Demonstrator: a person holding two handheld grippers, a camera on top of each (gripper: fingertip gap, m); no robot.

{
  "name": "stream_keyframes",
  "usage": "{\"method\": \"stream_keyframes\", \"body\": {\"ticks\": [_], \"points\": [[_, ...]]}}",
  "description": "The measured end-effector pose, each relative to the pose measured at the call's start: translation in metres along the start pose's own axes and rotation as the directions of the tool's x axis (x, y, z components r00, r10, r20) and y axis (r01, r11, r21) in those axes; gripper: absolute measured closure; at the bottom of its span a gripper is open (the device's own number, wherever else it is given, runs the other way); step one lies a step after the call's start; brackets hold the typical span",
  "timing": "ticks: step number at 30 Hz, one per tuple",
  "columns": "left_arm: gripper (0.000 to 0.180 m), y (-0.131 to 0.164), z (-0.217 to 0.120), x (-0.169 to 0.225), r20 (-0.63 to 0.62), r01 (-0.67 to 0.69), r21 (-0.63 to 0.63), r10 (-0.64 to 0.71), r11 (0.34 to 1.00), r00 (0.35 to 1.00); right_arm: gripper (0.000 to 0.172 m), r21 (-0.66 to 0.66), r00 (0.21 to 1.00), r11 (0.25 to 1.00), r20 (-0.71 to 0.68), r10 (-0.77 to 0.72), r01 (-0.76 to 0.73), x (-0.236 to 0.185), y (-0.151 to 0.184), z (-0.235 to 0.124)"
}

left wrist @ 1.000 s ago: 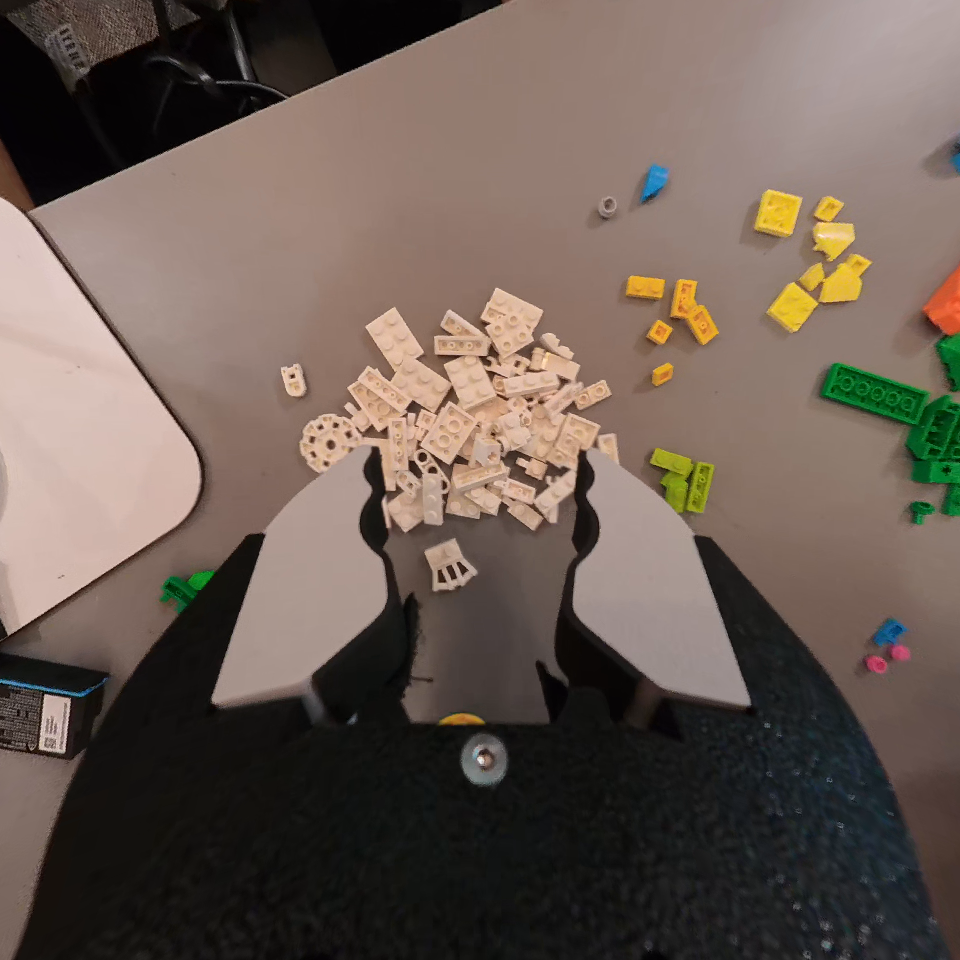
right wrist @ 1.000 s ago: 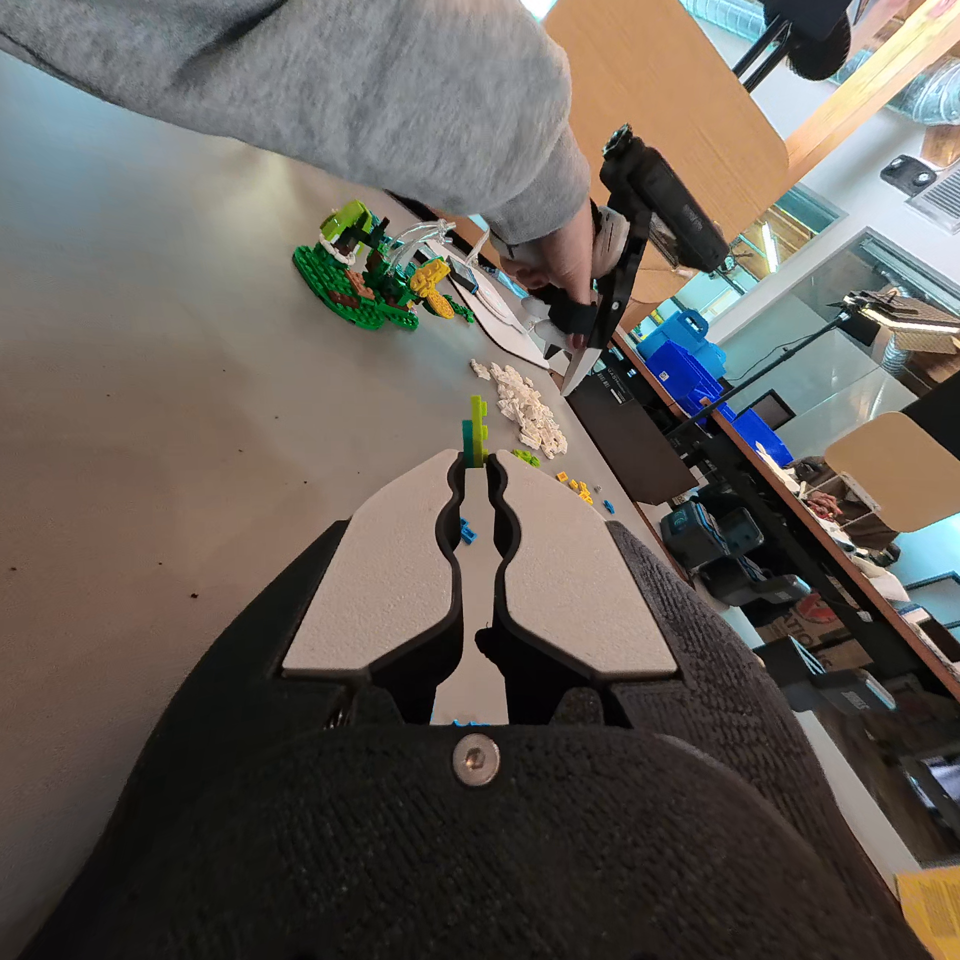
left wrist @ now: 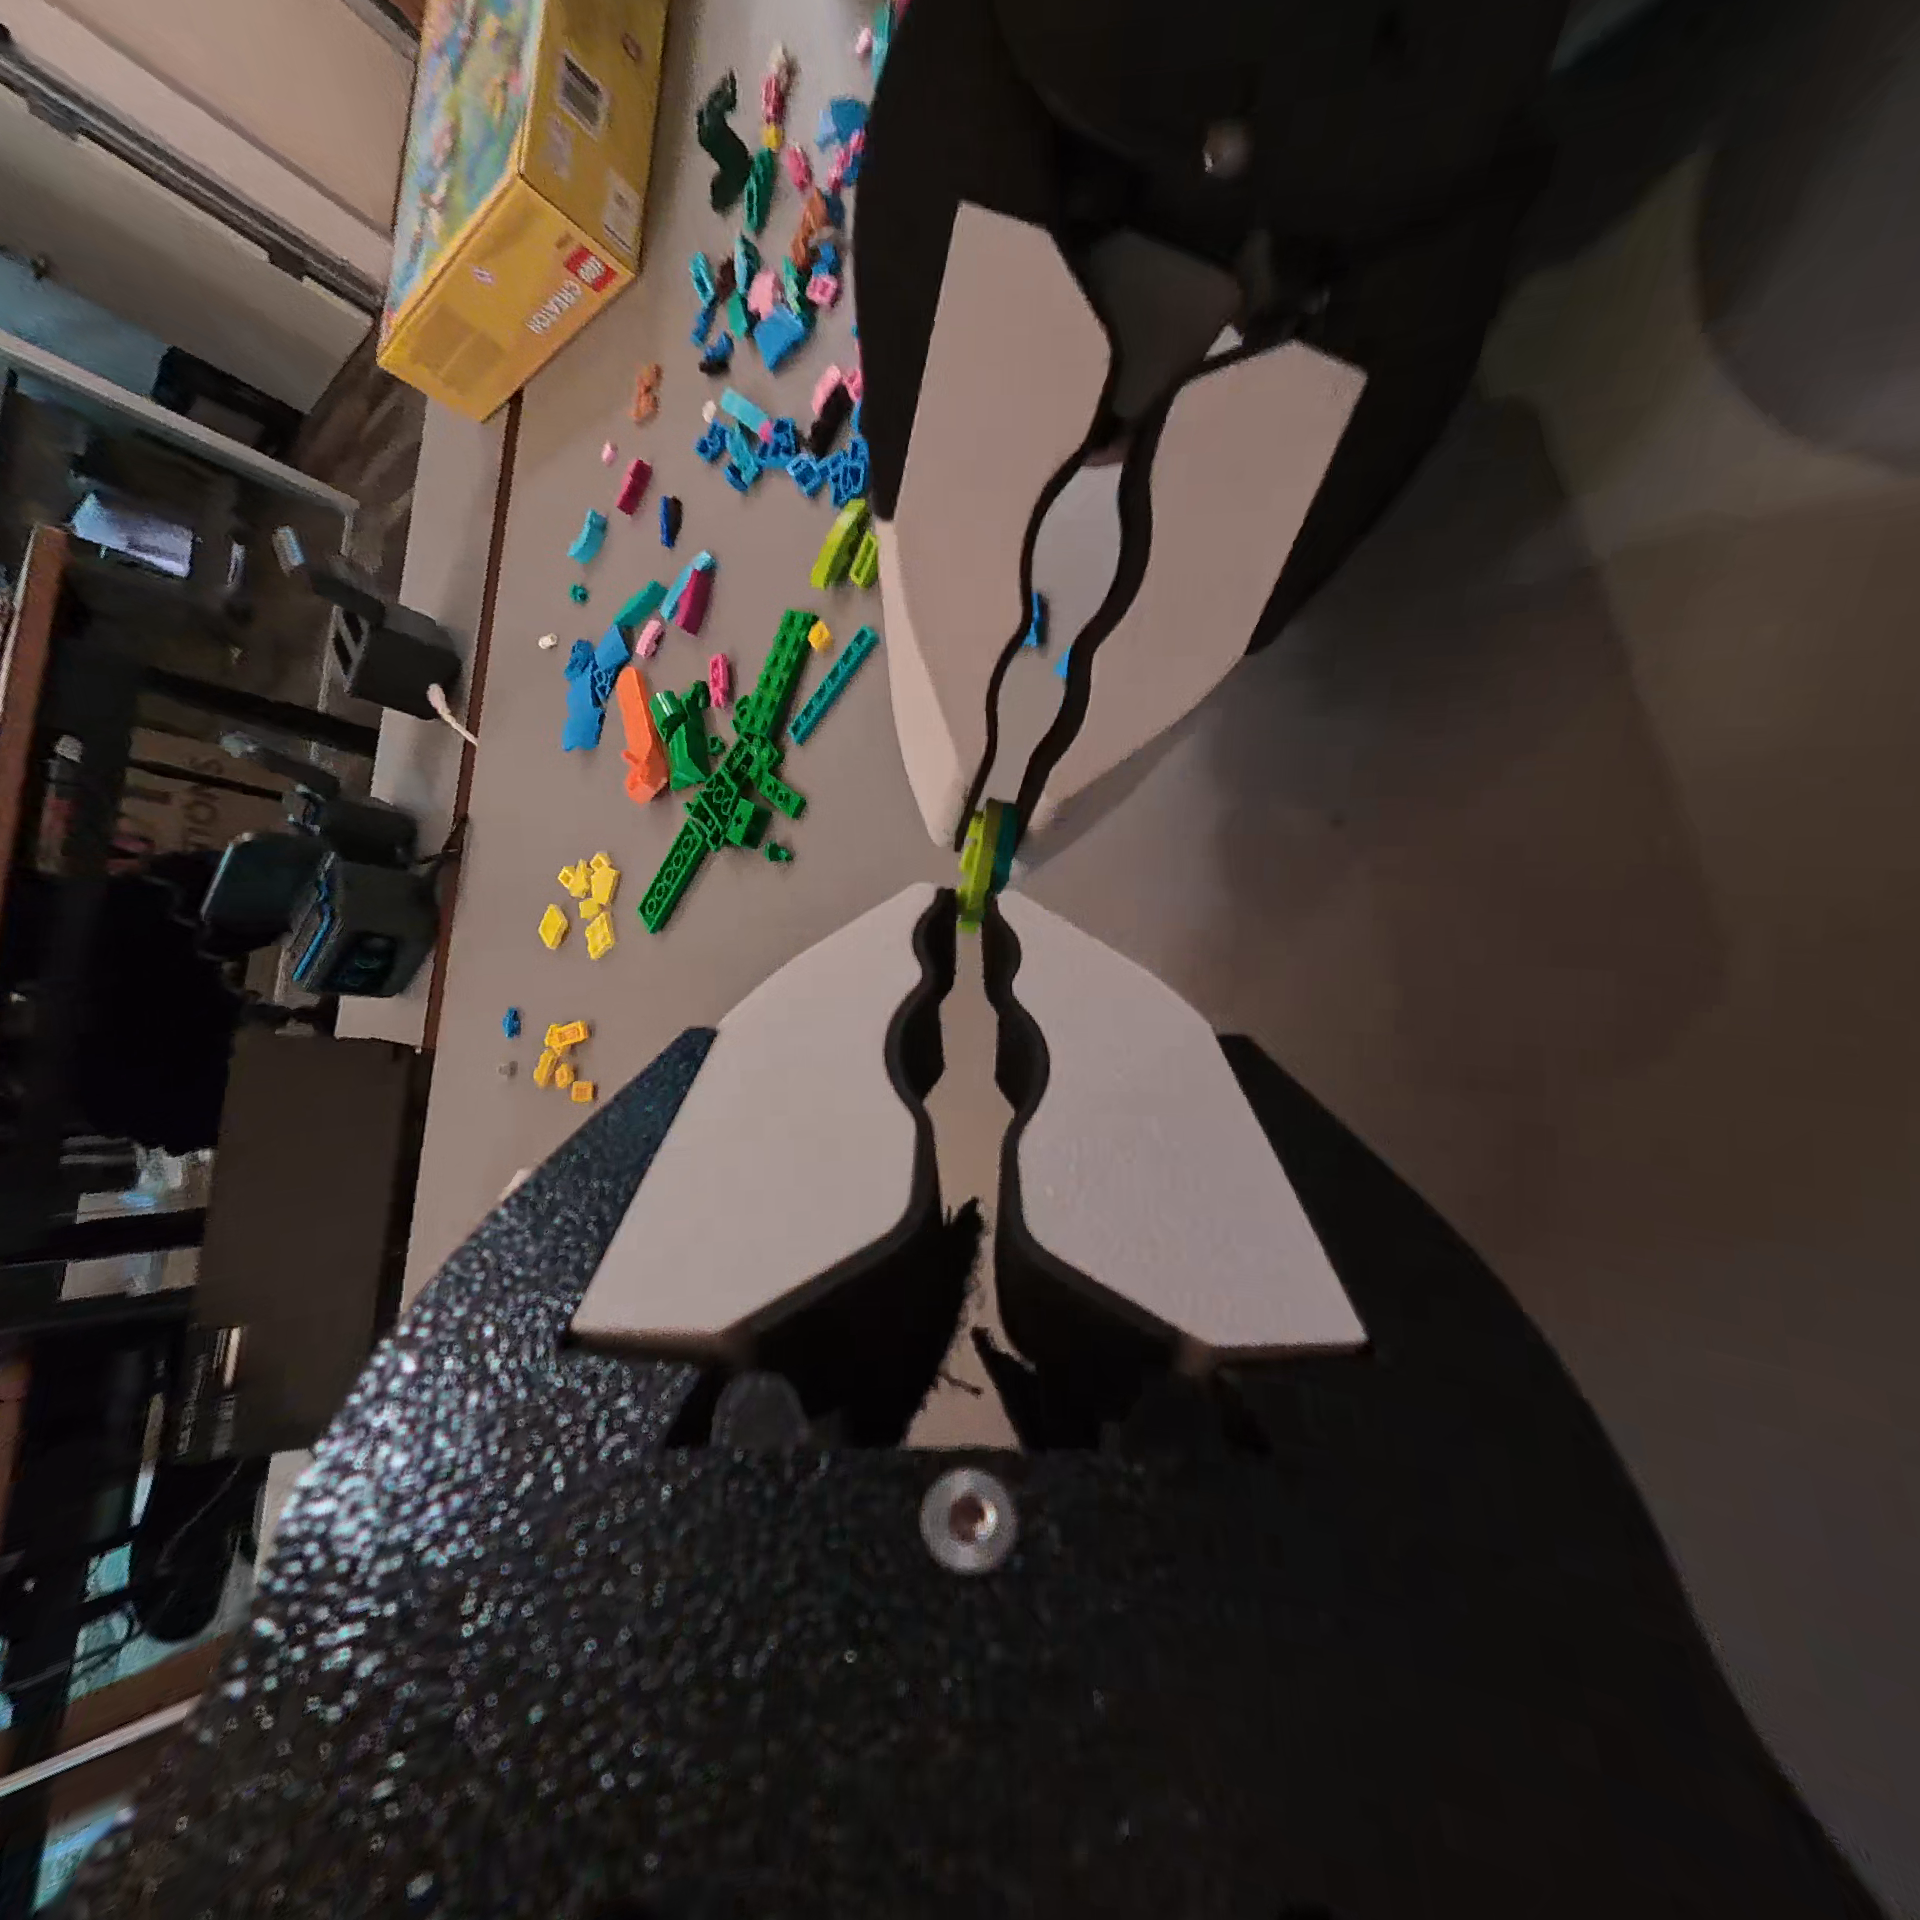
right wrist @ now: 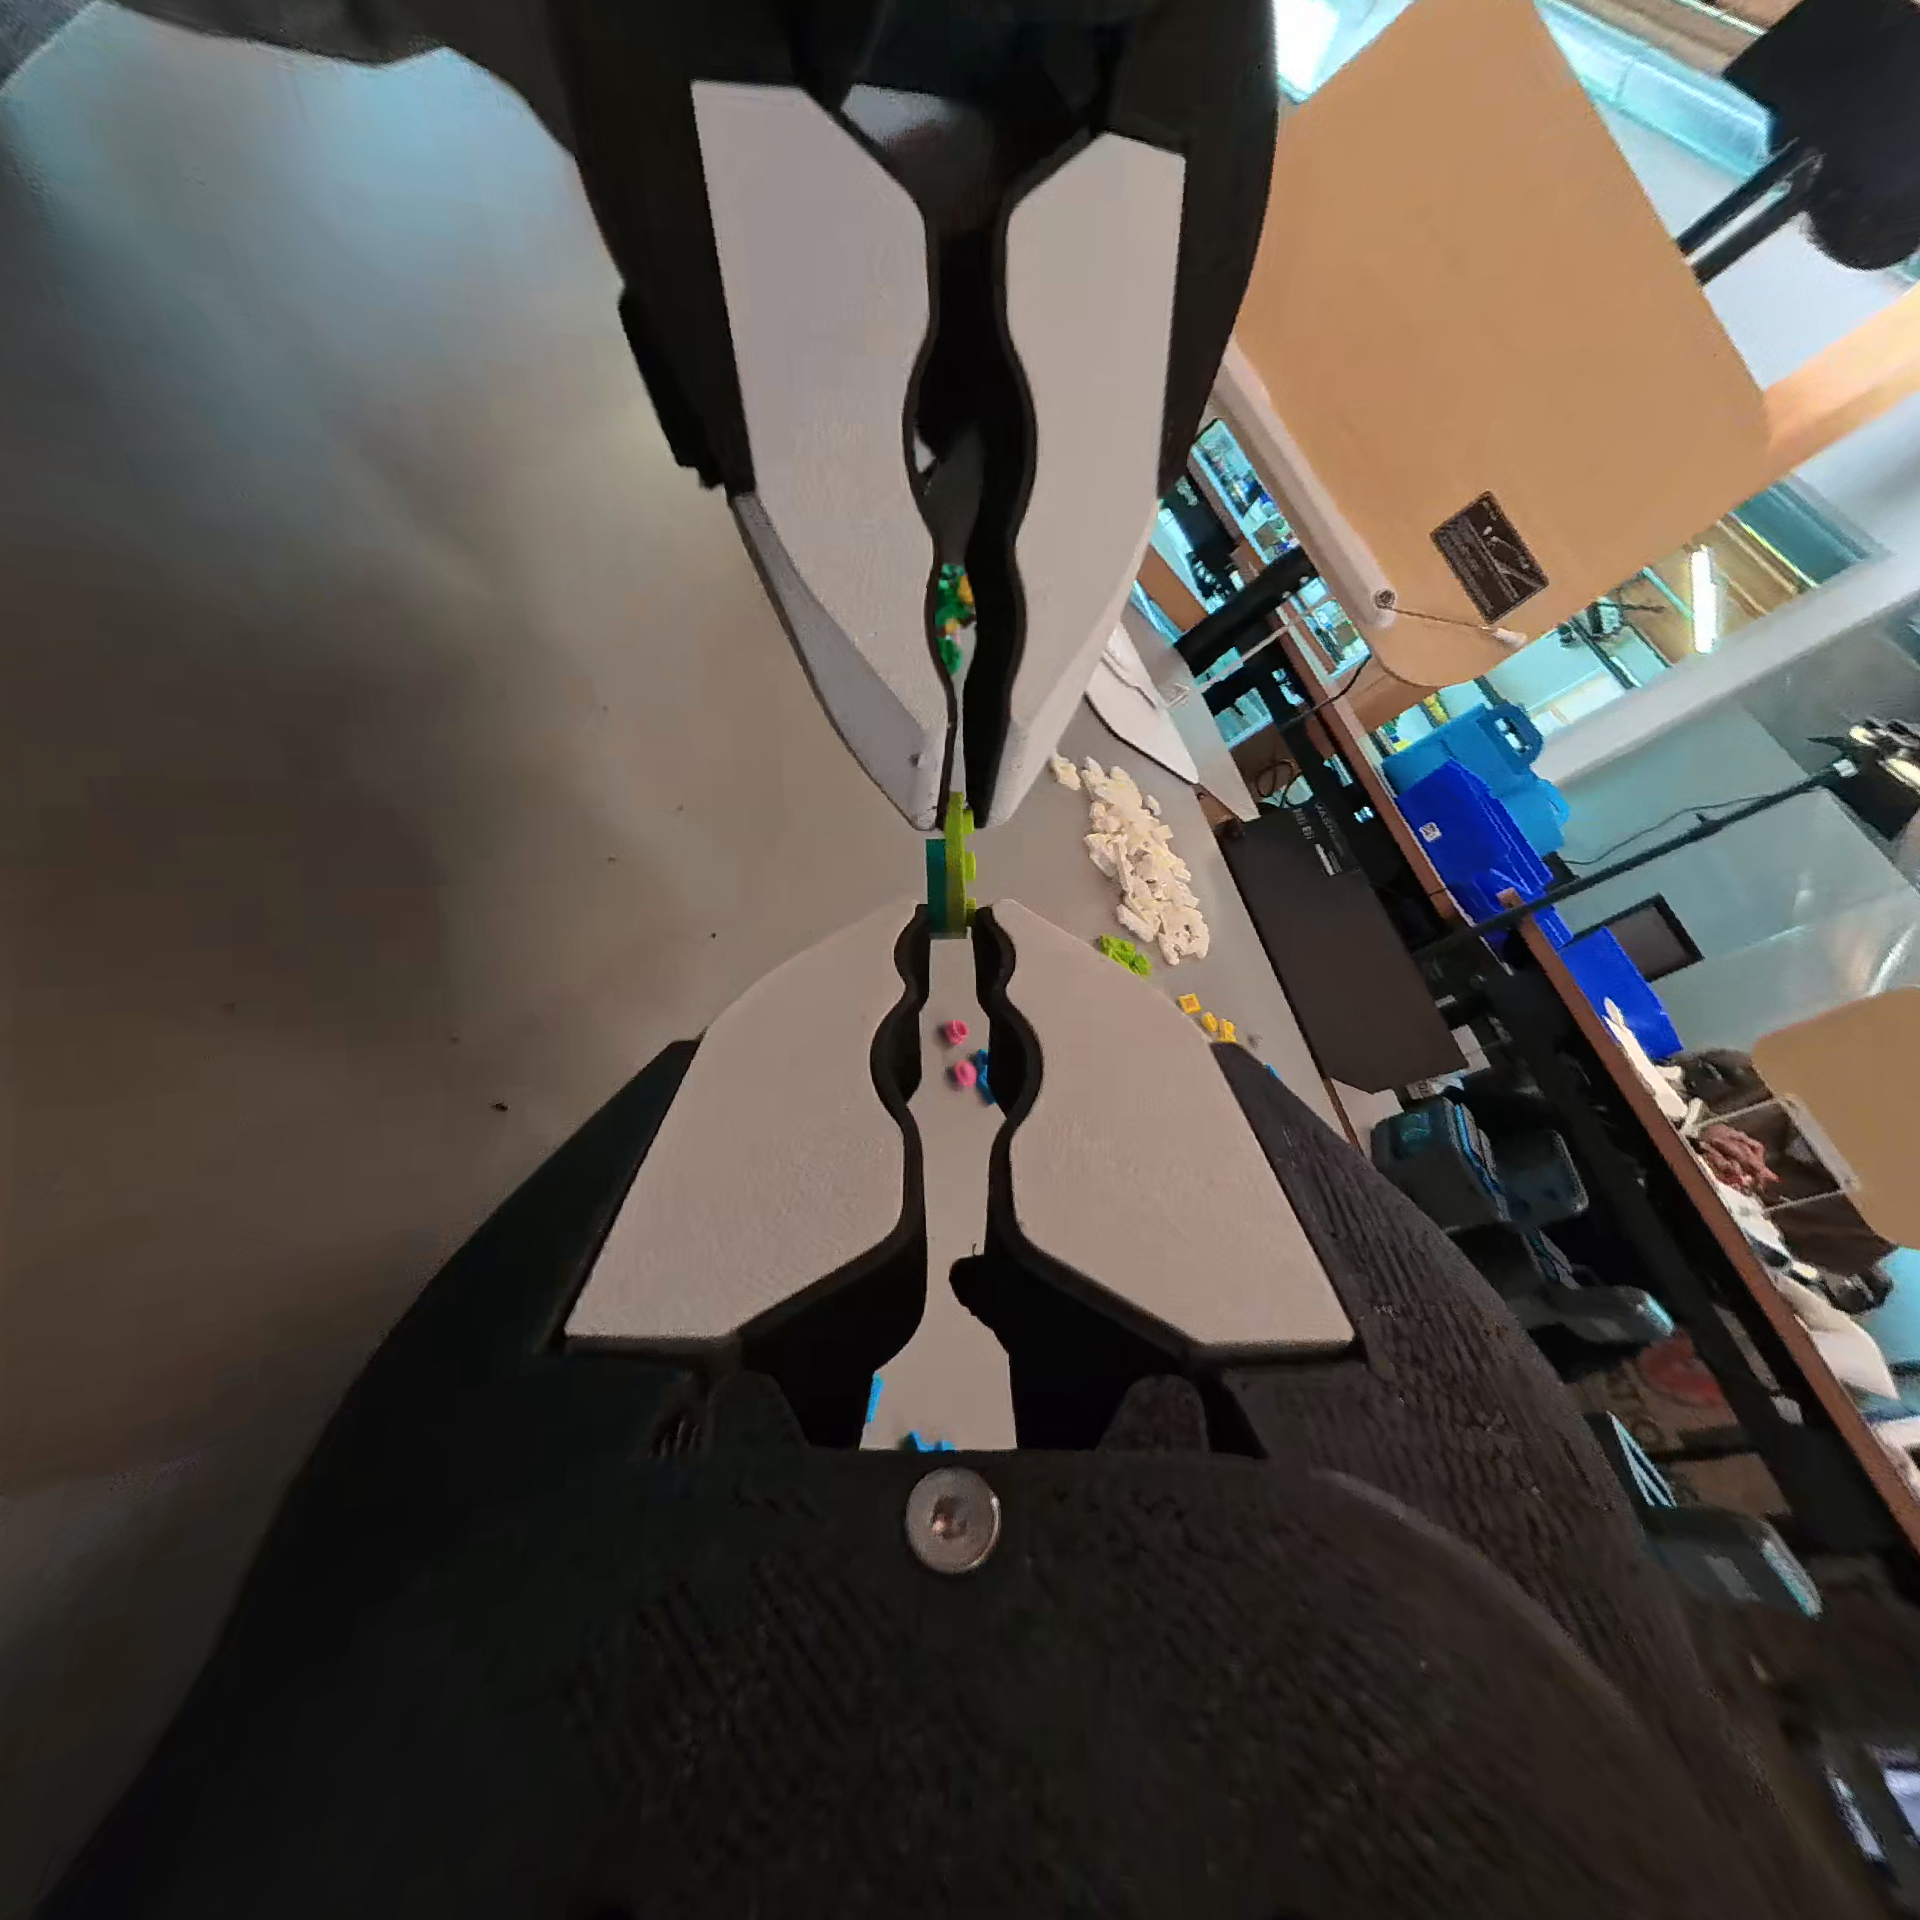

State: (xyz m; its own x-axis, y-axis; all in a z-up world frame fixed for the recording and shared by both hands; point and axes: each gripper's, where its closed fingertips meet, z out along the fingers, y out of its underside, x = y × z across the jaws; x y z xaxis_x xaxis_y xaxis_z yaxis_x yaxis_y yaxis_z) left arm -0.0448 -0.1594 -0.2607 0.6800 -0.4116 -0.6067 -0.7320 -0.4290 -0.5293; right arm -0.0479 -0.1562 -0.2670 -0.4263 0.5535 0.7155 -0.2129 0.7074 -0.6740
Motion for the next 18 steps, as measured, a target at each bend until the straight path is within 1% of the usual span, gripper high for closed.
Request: {"method": "stream_keyframes", "body": {"ticks": [2, 5, 7, 9, 10, 11, 12, 13, 14, 15, 16, 17, 18], "points": [[0.176, 0.005, 0.004, 0.001, -0.006, 0.042, -0.025, -0.042, 0.999, 0.999, 0.165, -0.009, 1.0, 1.0, 0.015, -0.005, 0.005, -0.002, 0.002, 0.0], [0.175, 0.004, 0.007, 0.002, -0.005, 0.128, 0.01, -0.128, 0.992, 0.992, 0.165, -0.014, 0.999, 1.0, 0.039, 0.023, -0.022, -0.003, 0.006, -0.001], [0.175, 0.003, 0.007, 0.003, 0.003, 0.129, 0.033, -0.129, 0.991, 0.992, 0.166, -0.006, 0.997, 0.999, 0.062, 0.055, -0.054, -0.003, 0.005, -0.002], [0.176, 0.004, 0.007, 0.004, 0.003, 0.123, 0.027, -0.123, 0.992, 0.992, 0.166, -0.003, 0.994, 0.997, 0.08, 0.074, -0.074, -0.005, 0.005, -0.002], [0.176, 0.006, 0.008, 0.004, -0.01, 0.164, 0.016, -0.164, 0.986, 0.986, 0.166, -0.002, 0.994, 0.997, 0.078, 0.078, -0.078, -0.005, 0.006, -0.002], [0.176, 0.007, 0.009, 0.003, -0.024, 0.245, 0.014, -0.244, 0.97, 0.969, 0.164, 0.003, 0.995, 0.997, 0.058, 0.078, -0.078, -0.003, 0.006, -0.001], [0.176, 0.006, 0.009, 0.0, -0.041, 0.354, 0.025, -0.353, 0.935, 0.935, 0.163, 0.008, 0.998, 0.998, 0.022, 0.065, -0.065, 0.001, 0.005, -0.002], [0.177, 0.005, 0.009, -0.003, -0.069, 0.475, 0.047, -0.472, 0.878, 0.879, 0.16, 0.011, 0.999, 1.0, -0.029, 0.03, -0.029, 0.008, 0.005, -0.002], [0.176, 0.003, 0.008, -0.006, -0.116, 0.604, 0.068, -0.595, 0.794, 0.795, 0.155, 0.013, 0.996, 0.999, -0.086, -0.028, 0.029, 0.014, 0.003, -0.003], [0.177, -0.001, 0.007, -0.007, -0.189, 0.722, 0.083, -0.7, 0.687, 0.688, 0.151, 0.011, 0.986, 0.994, -0.126, -0.105, 0.107, 0.018, 0.001, -0.005], [0.177, -0.006, 0.005, -0.008, -0.268, 0.814, 0.089, -0.773, 0.574, 0.575, 0.149, -0.005, 0.97, 0.981, -0.149, -0.191, 0.192, 0.017, 0.0, -0.006], [0.177, -0.006, 0.005, -0.008, -0.323, 0.87, 0.068, -0.814, 0.488, 0.482, 0.147, -0.033, 0.947, 0.961, -0.168, -0.275, 0.273, 0.016, 0.001, -0.005], [0.177, -0.003, 0.006, -0.006, -0.346, 0.897, 0.029, -0.837, 0.442, 0.423, 0.145, -0.067, 0.919, 0.936, -0.179, -0.352, 0.346, 0.015, 0.003, -0.004]]}}
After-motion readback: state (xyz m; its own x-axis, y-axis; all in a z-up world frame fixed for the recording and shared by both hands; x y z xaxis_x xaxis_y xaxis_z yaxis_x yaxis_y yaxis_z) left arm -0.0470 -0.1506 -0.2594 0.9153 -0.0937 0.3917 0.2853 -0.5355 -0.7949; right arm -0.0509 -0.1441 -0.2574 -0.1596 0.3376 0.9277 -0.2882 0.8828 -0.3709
